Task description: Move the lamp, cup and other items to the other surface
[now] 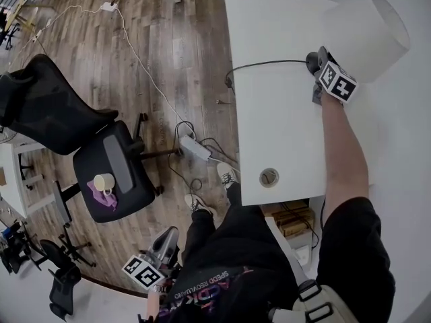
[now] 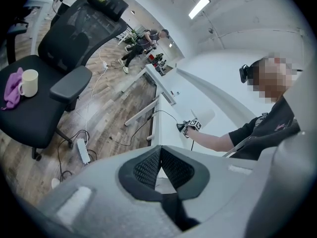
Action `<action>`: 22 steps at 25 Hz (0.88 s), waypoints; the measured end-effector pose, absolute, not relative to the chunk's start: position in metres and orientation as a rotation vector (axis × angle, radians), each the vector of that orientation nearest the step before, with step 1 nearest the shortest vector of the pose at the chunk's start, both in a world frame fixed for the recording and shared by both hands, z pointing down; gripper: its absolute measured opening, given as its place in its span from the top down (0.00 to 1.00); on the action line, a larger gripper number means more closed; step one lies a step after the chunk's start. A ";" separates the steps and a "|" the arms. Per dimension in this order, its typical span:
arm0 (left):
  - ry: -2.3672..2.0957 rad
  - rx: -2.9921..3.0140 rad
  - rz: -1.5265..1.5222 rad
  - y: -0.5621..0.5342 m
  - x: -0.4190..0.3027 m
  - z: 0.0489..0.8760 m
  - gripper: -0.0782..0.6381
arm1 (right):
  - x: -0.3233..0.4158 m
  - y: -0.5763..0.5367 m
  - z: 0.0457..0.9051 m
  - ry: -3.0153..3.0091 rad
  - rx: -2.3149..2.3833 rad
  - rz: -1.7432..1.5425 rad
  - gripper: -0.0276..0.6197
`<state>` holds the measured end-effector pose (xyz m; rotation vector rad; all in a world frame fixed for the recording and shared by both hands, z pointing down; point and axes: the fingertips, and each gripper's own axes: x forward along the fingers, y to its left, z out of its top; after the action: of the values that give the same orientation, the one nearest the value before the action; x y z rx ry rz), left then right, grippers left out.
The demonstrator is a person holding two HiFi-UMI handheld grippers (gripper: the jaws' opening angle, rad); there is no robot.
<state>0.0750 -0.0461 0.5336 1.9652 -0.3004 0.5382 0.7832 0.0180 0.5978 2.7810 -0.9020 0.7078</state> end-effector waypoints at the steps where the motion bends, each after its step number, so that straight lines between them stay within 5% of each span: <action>1: -0.306 1.969 0.531 -0.048 0.074 0.533 0.89 | 0.779 0.015 0.597 -0.920 2.791 0.701 0.72; 22: -0.451 2.048 0.260 -0.063 0.060 0.497 0.89 | 0.583 -0.175 0.458 -1.809 2.298 0.303 0.71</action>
<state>0.0601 -0.0629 0.4973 2.0476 -0.4512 0.2601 0.5828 -0.1748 0.4580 2.2984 -1.8092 0.3027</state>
